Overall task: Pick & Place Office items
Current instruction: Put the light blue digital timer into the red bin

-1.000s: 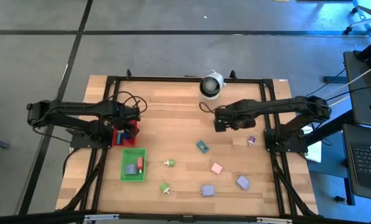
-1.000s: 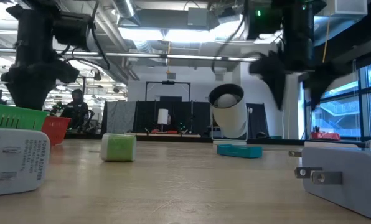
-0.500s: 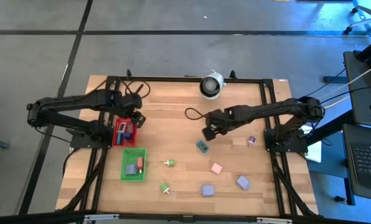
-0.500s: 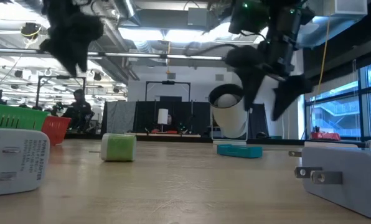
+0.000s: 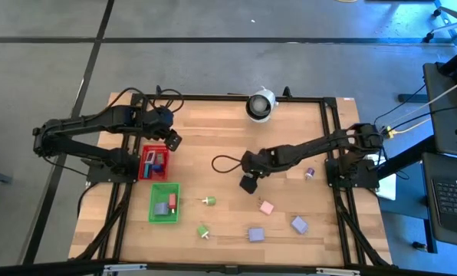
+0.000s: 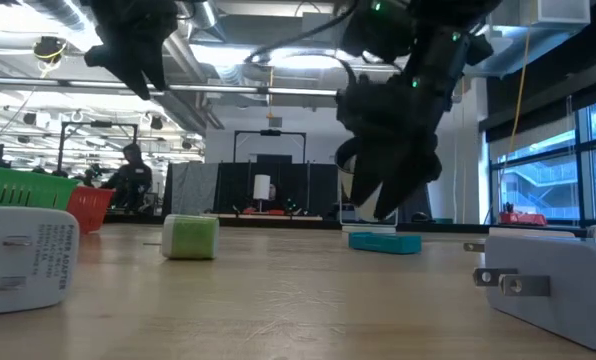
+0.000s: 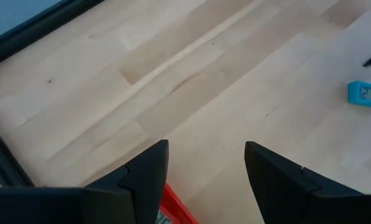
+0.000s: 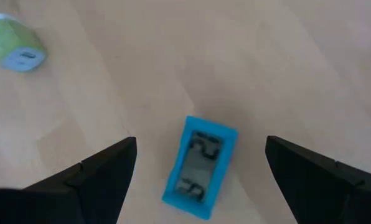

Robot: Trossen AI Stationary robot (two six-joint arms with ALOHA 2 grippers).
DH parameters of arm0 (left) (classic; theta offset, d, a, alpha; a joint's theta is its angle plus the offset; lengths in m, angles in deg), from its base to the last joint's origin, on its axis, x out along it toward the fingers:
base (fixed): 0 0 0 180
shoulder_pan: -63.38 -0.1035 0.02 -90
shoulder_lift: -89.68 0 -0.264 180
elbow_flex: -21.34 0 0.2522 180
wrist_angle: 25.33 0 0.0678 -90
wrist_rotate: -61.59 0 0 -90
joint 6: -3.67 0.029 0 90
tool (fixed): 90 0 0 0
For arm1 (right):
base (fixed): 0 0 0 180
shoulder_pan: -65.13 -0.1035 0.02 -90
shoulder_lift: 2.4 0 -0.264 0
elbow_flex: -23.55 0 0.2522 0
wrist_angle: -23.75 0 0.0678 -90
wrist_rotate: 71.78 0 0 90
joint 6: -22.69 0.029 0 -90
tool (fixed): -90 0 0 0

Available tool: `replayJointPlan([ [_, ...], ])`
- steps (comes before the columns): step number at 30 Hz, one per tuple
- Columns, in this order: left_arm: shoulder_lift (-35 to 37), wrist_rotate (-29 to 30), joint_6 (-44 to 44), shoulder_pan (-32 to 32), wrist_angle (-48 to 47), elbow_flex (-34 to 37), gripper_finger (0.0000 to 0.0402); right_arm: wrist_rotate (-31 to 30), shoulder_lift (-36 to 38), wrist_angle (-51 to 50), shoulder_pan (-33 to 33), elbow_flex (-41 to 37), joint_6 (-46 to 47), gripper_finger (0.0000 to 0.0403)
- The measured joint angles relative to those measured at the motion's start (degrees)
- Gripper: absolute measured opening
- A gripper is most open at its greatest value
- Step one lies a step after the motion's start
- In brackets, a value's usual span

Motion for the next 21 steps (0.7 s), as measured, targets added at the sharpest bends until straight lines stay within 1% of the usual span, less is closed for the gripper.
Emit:
replayJointPlan([
  [3,0.06,-0.06,-0.02,0.00,-0.01,0.00,0.0207,-3.89,-1.40,-0.57,-0.06,-0.02,-0.45,0.0359],
  [12,0.05,-0.23,0.00,0.00,0.07,0.00,0.0205,-4.11,-5.19,1.02,-0.95,0.00,0.84,0.0359],
  [17,0.05,-0.23,0.45,0.00,0.10,0.00,0.0203,-8.17,-6.73,1.25,-1.84,0.11,-0.65,0.0357],
  [21,0.05,-0.22,2.05,0.00,0.10,0.00,0.0203,-9.67,-7.44,1.35,-2.45,0.17,-2.33,0.0337],
])
